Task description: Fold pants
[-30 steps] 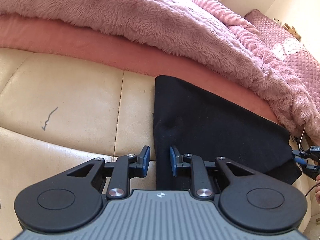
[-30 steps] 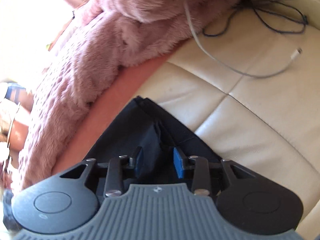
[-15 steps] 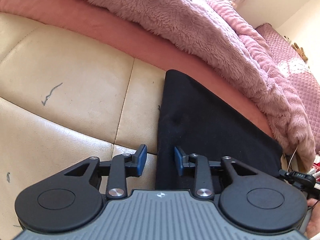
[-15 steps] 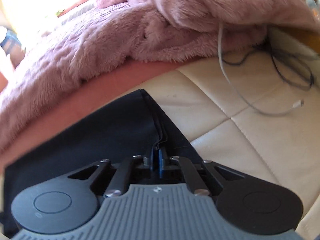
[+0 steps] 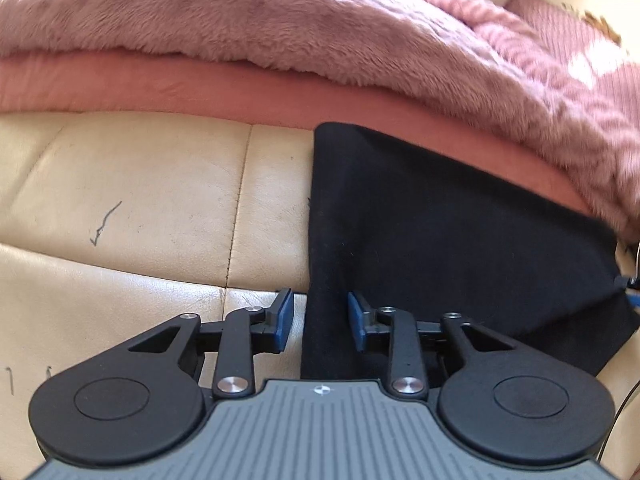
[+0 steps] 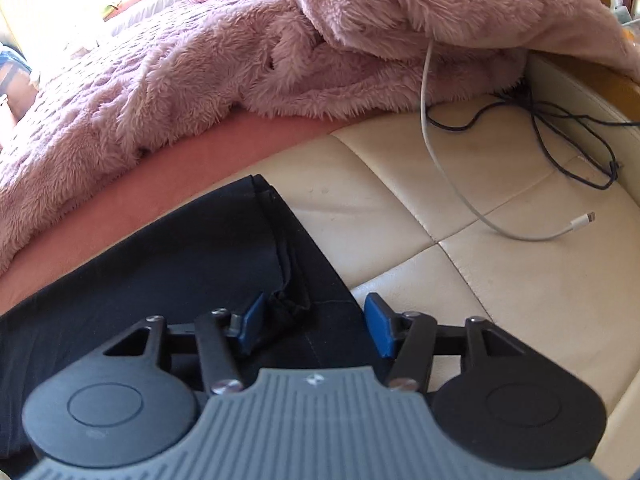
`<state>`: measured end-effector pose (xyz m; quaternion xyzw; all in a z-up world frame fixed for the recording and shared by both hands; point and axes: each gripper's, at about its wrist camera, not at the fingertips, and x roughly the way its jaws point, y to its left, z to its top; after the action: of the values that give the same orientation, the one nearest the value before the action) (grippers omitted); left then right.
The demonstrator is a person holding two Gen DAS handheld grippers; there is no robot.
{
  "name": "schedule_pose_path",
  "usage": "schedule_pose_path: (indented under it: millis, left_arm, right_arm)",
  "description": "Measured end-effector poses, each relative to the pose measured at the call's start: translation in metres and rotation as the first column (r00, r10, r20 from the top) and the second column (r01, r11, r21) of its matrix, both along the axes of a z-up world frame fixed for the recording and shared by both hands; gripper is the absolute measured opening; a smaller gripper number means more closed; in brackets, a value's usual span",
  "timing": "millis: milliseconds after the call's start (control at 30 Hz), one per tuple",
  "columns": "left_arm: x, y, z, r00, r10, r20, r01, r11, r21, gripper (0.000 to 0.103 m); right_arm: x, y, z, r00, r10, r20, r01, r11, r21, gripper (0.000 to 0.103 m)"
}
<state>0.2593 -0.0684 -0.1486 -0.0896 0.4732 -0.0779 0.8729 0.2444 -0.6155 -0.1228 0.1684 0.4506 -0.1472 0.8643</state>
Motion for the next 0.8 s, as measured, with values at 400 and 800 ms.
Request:
schedule_pose_path:
  millis: [400, 800]
  left_arm:
    - [-0.045, 0.027, 0.007, 0.990, -0.091, -0.103, 0.095, 0.995, 0.030, 0.015]
    - [-0.091, 0.085, 0.012, 0.944, -0.253, -0.214, 0.236, 0.967, -0.100, 0.032]
  right_arm:
    - [-0.061, 0.030, 0.006, 0.996, 0.045, -0.083, -0.043, 0.999, 0.034, 0.046]
    - [-0.112, 0.062, 0.015, 0.994, 0.023, -0.107, -0.023, 1.000, -0.004, 0.046]
